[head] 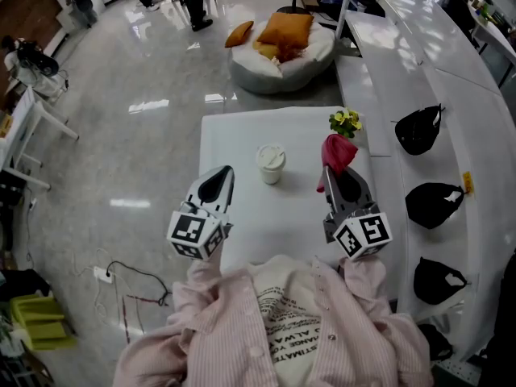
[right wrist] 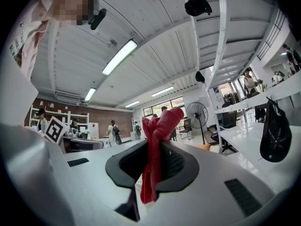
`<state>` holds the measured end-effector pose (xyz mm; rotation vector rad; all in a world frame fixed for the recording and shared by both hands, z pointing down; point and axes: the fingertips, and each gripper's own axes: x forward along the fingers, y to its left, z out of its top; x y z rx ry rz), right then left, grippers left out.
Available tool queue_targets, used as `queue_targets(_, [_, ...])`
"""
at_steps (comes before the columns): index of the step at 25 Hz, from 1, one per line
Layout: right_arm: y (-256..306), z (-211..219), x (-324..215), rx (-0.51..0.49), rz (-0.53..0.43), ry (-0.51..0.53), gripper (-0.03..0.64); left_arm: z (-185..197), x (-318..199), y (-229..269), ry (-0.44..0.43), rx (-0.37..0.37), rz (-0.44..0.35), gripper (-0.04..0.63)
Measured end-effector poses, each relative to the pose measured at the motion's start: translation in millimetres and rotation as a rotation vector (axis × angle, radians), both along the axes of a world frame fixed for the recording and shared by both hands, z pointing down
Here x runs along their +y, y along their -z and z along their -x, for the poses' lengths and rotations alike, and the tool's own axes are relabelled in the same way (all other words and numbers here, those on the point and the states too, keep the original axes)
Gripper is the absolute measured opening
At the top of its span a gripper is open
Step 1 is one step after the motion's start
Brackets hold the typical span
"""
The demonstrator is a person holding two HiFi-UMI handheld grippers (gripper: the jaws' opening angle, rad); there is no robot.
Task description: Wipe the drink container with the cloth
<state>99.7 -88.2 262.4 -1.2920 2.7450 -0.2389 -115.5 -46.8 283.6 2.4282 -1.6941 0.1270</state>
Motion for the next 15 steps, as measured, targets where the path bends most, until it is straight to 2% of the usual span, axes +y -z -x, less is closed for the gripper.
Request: queue_targets(15, [-3,-12,0,0.011,0.006,-0.031,0.046,-1,2,1,0.013,0.001,0.007,0.002])
